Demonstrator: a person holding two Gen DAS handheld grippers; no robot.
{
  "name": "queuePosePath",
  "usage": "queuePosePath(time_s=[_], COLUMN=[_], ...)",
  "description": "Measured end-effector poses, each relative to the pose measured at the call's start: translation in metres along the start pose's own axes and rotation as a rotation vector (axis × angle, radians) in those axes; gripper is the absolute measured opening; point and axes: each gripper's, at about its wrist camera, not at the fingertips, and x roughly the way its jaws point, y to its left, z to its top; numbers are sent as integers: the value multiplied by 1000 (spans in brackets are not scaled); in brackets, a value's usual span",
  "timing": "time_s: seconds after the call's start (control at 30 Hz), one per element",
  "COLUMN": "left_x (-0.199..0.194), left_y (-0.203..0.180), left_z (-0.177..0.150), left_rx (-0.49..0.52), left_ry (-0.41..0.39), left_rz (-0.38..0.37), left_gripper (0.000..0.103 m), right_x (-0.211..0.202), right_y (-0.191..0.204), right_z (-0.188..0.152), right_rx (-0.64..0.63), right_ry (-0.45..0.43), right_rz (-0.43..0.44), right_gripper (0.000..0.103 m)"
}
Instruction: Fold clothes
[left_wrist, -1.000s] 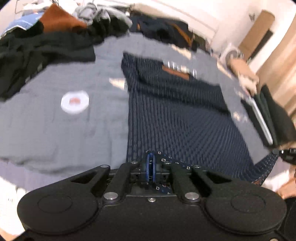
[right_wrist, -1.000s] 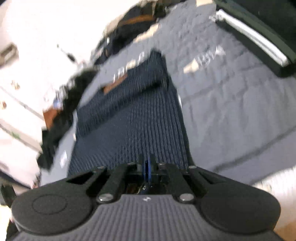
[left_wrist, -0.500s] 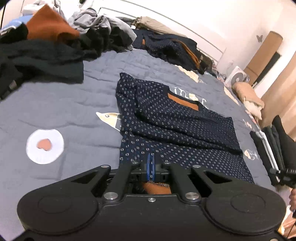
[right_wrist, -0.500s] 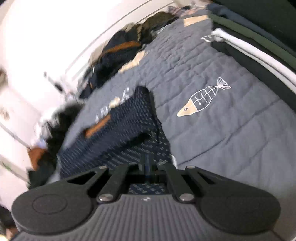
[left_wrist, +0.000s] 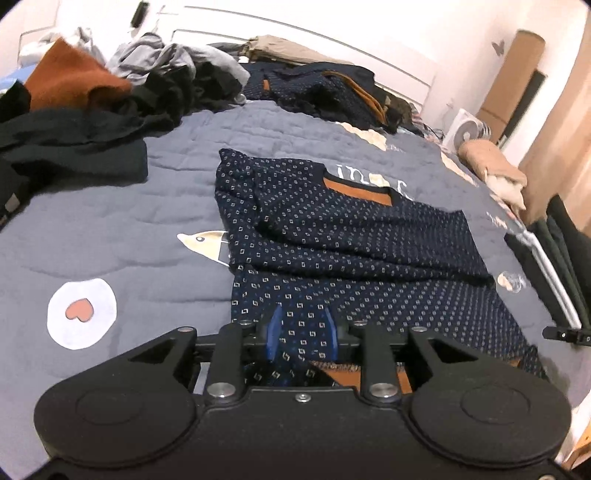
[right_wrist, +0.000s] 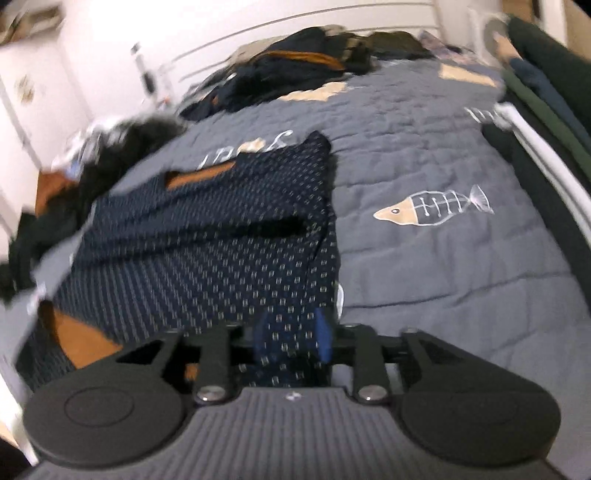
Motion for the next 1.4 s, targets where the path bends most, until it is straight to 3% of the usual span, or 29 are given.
queuePosePath(time_s=[0.1,0.17,0.37,0.77,1.13,1.2,1.27,1.33,1.4], left_x=[-6,-11,-20,18,42,43,44,42,37], left_y=[-1,-1,4,-5,-8,-10,-15,-19,-20], left_z=[-2,-4,-7,-21,-27,-28,-28,-26,-23], left_rx=[59,103,230,295,276,281,292,297,282], left_ry=[14,26,53,159,188,195,200,187,173], left_rz=[9,20,20,69,106,97,95,113,118], left_gripper=[30,41,43,43,47,40,19,10,9], right_x=[-4,-4,1,17,23,23,24,24,24], right_y=[5,5,11,17,22,22,22,22,22], right_z=[-6,-7,-13,-22,-23,-23,-23,-23,-22], right_rx=[-49,-67,-116,-130,-86,-72,-58,-44,-28], right_ry=[16,26,67,129,125,122,118,115,108], right_rz=[-9,-4,8,-9,-7,-5,-3,-2,4], right_gripper=[38,39,40,40,40,40,38,20,16])
